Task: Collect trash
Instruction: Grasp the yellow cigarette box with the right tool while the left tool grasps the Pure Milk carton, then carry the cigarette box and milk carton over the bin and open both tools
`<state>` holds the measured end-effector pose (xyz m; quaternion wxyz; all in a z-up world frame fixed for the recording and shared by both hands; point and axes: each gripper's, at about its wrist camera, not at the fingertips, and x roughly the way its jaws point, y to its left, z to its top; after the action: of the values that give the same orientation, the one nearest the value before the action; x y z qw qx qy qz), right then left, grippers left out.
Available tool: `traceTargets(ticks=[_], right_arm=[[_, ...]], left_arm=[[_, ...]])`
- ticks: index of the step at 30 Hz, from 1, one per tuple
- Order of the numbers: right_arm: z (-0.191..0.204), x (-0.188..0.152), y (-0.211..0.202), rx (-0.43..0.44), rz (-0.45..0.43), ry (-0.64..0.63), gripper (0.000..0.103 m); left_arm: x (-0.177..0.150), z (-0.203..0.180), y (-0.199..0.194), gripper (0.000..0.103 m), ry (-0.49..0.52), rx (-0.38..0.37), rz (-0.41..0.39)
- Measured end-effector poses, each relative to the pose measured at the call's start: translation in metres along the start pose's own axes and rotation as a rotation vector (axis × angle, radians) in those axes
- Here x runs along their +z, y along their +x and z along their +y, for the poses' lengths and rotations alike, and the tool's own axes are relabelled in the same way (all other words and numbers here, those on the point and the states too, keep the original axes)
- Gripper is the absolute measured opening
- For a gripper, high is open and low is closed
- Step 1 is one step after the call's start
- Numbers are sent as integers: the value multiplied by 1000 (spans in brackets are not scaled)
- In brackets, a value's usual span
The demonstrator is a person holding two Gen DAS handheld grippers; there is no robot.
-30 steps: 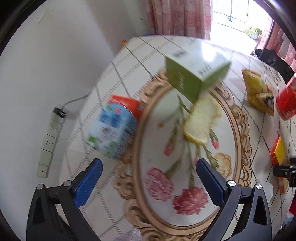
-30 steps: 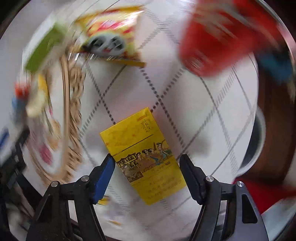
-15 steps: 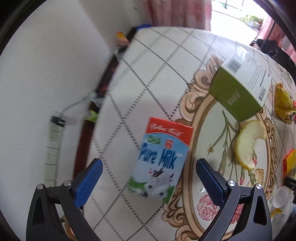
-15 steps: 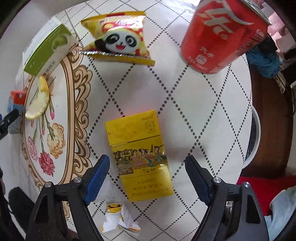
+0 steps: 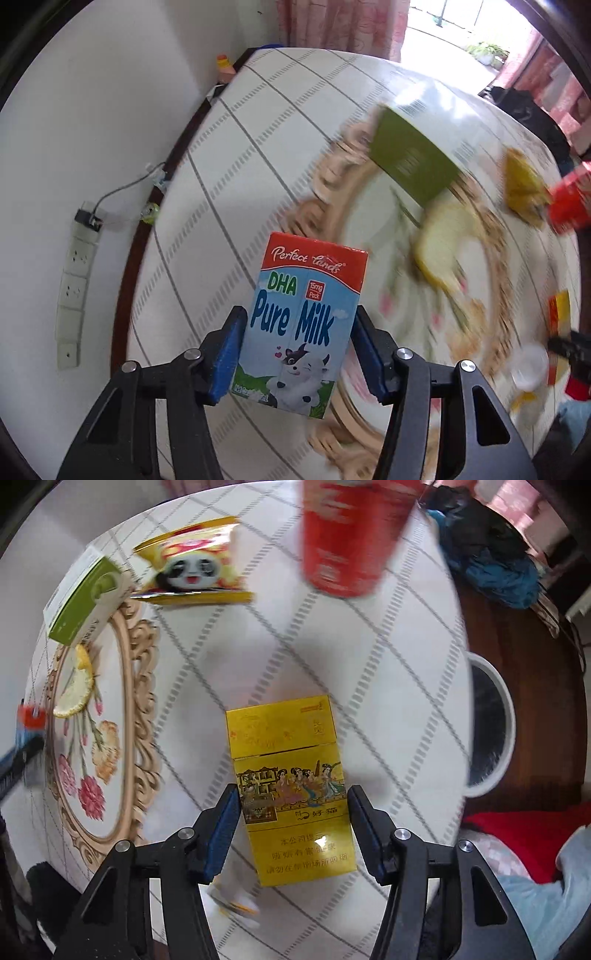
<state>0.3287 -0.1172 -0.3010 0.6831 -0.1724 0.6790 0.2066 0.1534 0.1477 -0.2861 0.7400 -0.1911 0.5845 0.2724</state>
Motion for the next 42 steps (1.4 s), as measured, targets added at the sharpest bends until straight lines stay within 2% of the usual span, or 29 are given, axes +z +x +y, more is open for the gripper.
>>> traceTargets(ticks=[7,11,14,17,18,21,27,34,38,42], right_arm=[[-50,-66,8,9,63,84,61],[-62,-107,7,4,71,92,61],[-59,-120,11,2,77,79,61],[-50,-124,17,-36,76,59,62],[-46,-112,16,-37,78,62,62],[-48,-108,11,-29,77,65,63],[-48,-112,15,-34,57,40,63],[-36,-112,14,-36,34,37,61],[-35,-116,7,-6,16,36,60],[-45,-119,-20,64,-49,73,60]], left_arm=[[-70,-41,-6,54,-12,-98,79],[-90,-61,-2,53,16,-87,81],[-95,-75,2,53,52,-56,70],[-96,-86,4,54,84,-38,57],[-96,-87,4,54,86,-40,58],[-96,-89,5,54,84,-51,55],[-98,-91,6,50,92,-53,24],[-100,-90,1,49,94,-55,27],[-96,-97,-15,49,129,-46,-1],[-87,-114,-55,49,162,-68,-77]])
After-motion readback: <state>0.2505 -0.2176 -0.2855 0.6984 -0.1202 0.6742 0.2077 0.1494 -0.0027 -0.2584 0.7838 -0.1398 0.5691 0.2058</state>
